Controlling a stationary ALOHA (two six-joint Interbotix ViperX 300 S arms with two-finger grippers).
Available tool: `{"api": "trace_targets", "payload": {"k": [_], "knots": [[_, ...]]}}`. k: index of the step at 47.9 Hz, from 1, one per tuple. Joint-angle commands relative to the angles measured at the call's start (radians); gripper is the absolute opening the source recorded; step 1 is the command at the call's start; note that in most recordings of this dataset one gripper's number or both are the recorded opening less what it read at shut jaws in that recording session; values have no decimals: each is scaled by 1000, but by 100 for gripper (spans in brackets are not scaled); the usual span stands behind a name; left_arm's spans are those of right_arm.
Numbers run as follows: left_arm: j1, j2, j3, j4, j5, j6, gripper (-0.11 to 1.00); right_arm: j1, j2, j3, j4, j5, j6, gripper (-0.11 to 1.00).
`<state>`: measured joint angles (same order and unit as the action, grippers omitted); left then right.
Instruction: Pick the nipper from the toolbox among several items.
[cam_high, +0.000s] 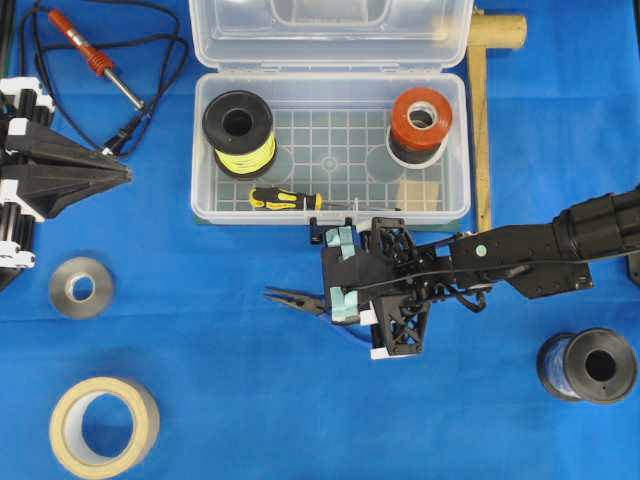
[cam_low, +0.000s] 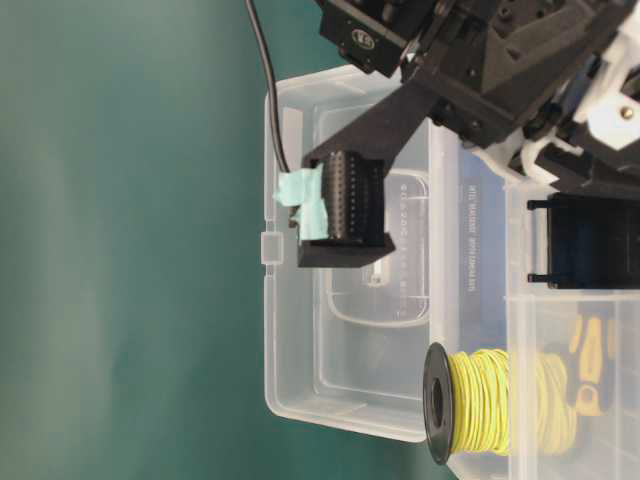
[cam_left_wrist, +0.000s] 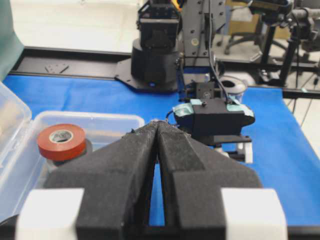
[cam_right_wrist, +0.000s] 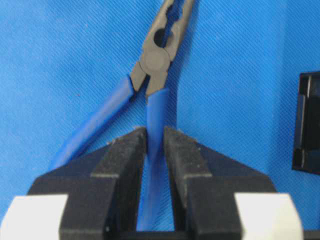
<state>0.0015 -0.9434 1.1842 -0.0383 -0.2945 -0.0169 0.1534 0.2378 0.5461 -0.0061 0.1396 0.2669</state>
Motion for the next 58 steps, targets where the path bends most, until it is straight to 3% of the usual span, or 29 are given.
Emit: {"api": "trace_targets", "payload": {"k": [1,12,14,22,25,41,58], "knots": [[2,5,-12,-2,-3,0,0,3,-9,-18,5,11,5,13],[2,5,-12,-2,-3,-2,0,0,-32,-21,5,58,9,14],[2,5,-12,-2,-3,-2,0,-2,-43,-20,3,64,9,23],[2,5,-12,-2,-2,-2,0,-3,-121,-14,-15,97,5,72],[2,5,-12,-2,-2,-2,0,-2,-178,-3,-29,107,5,84],[2,3,-12,-2,11,-3,0,-12,-534,129,-124,103,5,81],[2,3,-11,-2,17,-3,0,-129,-936,390,-127,54,8,81]]}}
